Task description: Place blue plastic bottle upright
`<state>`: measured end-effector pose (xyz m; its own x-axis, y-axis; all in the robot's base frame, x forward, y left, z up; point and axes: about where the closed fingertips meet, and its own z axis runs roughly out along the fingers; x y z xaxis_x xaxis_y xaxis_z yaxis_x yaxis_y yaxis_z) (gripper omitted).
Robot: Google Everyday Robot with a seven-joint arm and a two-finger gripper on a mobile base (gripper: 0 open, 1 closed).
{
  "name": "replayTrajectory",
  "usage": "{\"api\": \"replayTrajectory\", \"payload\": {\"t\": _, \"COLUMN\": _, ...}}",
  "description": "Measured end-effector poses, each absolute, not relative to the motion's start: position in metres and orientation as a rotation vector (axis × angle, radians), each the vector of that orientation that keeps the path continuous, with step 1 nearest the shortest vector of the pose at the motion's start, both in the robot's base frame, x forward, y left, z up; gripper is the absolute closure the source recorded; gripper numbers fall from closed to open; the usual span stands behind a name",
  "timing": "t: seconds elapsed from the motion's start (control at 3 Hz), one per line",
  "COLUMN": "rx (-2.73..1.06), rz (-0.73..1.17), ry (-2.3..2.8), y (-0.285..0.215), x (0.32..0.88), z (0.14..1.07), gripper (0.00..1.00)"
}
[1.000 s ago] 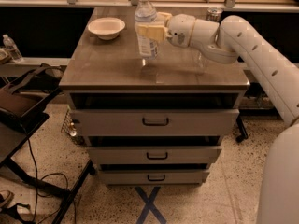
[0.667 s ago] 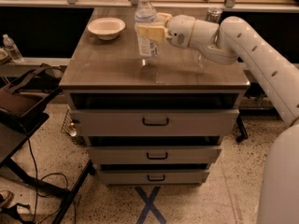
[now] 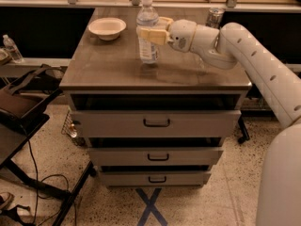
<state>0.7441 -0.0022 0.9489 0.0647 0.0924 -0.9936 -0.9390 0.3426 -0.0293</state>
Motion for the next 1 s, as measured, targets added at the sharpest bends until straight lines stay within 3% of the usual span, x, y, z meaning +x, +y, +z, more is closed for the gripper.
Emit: {"api": "replayTrajectory", "payload": {"t": 1.0, "rx": -0.878, "rz": 1.003, "ry": 1.283, "y": -0.0012, "x": 0.7521, "z": 0.9381, "gripper": 1.00}}
